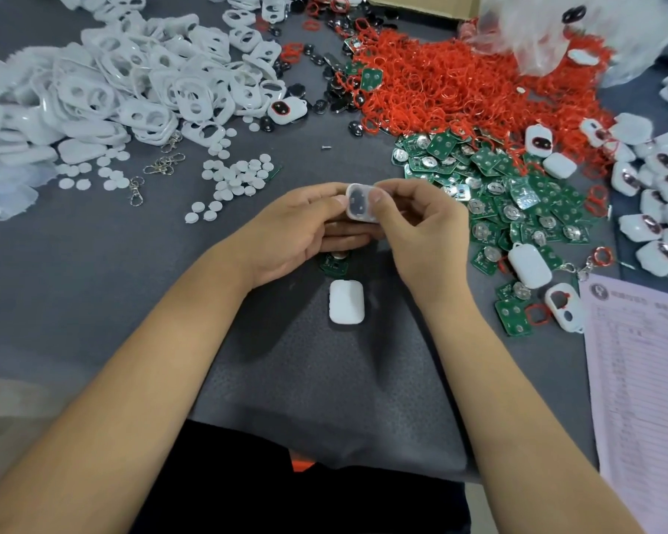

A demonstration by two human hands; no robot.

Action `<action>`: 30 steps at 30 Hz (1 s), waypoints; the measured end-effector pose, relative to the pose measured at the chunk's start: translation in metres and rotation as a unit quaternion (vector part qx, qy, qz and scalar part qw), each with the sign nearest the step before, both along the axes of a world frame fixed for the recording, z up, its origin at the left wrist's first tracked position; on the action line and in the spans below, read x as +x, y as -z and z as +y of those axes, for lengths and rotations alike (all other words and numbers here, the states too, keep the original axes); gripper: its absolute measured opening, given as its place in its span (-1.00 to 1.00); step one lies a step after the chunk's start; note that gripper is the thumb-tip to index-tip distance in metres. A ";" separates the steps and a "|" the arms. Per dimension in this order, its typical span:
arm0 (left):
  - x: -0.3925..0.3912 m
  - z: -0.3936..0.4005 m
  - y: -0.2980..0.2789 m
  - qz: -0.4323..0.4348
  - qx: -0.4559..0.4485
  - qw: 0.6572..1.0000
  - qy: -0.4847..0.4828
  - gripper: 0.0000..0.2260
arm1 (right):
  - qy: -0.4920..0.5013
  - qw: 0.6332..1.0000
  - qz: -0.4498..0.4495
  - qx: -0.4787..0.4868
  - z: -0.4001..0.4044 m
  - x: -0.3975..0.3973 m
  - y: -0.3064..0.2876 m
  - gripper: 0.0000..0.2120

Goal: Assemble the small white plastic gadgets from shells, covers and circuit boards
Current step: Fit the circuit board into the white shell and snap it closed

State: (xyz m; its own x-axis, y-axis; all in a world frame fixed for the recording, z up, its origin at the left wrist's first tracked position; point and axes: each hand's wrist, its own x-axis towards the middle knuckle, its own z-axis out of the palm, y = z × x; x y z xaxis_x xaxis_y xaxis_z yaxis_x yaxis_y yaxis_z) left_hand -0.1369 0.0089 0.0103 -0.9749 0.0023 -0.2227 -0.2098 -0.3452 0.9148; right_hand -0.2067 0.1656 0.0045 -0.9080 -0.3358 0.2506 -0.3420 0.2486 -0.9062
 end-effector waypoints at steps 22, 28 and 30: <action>-0.001 -0.001 0.003 0.005 -0.003 1.000 0.005 -0.69 | 0.024 0.999 0.024 0.003 -0.005 0.001 0.003 -0.91; -0.002 -0.001 0.002 0.002 -0.001 1.000 0.000 -0.71 | 0.039 0.996 0.076 0.040 -0.004 0.006 0.001 -0.93; -0.002 0.000 0.002 0.003 0.002 1.000 0.000 -0.70 | 0.040 0.995 0.082 0.048 -0.005 0.007 0.000 -0.92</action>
